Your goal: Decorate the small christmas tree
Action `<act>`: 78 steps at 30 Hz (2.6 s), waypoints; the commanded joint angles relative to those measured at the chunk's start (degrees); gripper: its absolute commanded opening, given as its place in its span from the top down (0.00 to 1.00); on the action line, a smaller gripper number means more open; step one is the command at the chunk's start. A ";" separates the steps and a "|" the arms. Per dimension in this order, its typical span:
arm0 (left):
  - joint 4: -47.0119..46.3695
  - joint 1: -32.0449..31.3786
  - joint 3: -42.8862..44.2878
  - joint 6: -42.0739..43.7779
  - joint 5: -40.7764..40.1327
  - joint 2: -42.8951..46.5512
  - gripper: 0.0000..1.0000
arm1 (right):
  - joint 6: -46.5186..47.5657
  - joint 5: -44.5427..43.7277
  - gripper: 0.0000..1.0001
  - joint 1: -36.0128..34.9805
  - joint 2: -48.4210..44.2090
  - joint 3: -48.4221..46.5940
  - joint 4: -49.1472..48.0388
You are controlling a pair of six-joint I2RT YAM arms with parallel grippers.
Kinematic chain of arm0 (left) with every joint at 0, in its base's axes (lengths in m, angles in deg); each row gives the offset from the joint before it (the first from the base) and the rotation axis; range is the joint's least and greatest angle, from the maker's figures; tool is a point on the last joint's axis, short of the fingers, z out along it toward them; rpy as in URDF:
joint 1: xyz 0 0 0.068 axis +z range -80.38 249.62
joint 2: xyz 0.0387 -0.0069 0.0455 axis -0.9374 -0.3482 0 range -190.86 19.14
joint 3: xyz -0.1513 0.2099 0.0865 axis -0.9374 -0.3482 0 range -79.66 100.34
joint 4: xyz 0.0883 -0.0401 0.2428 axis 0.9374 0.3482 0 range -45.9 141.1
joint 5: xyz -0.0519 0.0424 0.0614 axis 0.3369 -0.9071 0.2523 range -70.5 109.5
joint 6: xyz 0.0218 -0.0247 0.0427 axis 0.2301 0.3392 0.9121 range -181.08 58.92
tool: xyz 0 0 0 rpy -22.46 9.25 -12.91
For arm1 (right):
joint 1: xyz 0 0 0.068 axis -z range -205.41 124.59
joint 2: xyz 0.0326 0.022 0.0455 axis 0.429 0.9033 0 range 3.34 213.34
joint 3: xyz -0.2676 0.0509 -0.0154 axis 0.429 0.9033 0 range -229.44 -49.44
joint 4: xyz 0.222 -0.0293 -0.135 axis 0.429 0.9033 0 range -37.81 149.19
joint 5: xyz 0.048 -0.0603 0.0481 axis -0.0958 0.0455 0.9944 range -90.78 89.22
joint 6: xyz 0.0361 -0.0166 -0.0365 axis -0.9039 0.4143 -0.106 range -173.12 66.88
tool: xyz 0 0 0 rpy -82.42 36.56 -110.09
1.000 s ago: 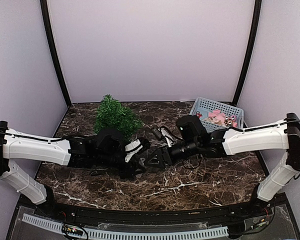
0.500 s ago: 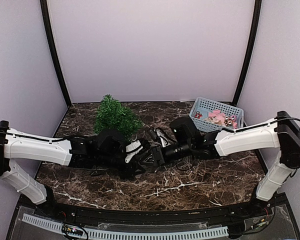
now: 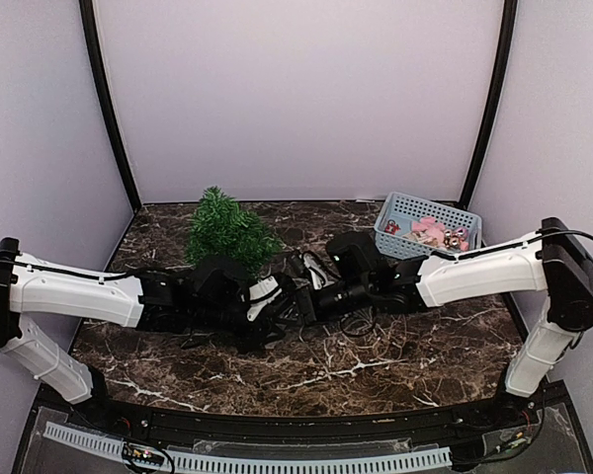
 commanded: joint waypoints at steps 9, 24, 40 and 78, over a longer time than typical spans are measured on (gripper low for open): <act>-2.46 -0.33 -0.86 -2.11 -1.97 3.05 0.34 | 0.33 -4.87 0.92 -0.56 0.94 -1.59 3.40; 11.51 4.51 1.91 -14.75 -11.83 23.12 0.08 | 0.88 -10.24 1.00 1.72 -3.03 2.58 -0.84; 18.95 25.33 2.98 -21.30 -0.06 24.55 0.01 | -6.28 -16.77 1.00 6.61 -2.66 5.26 -22.76; -16.36 7.66 -9.29 -10.12 17.46 25.45 0.06 | 8.44 15.44 1.00 7.12 -13.63 -3.79 -14.69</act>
